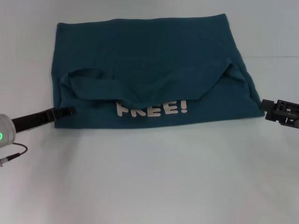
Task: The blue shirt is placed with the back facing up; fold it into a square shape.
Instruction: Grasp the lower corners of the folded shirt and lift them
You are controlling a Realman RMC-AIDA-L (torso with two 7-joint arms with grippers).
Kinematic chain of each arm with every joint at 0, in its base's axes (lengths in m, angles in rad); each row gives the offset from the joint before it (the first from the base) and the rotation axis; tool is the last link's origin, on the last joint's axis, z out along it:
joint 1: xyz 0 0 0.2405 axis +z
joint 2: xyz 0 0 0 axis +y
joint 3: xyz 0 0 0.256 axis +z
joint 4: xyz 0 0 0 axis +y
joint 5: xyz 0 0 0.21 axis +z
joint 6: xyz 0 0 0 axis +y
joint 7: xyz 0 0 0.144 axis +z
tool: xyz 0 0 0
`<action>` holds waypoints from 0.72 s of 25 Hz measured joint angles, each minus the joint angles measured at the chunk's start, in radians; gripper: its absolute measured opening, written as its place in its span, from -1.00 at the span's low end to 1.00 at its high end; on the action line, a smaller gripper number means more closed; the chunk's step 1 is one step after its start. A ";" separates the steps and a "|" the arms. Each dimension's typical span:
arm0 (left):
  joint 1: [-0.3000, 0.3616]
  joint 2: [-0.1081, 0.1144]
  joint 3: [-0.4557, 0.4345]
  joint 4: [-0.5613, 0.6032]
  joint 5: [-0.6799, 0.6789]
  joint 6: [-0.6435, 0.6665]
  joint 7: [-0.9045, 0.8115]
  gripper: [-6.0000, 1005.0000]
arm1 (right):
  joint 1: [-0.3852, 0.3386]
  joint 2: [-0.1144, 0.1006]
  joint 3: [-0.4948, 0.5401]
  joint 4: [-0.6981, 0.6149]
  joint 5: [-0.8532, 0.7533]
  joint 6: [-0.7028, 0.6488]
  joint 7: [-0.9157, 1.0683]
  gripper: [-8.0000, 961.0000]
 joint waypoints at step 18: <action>-0.007 -0.011 0.006 -0.024 -0.002 -0.031 0.026 0.46 | -0.007 -0.002 0.004 0.002 -0.002 -0.004 0.001 0.67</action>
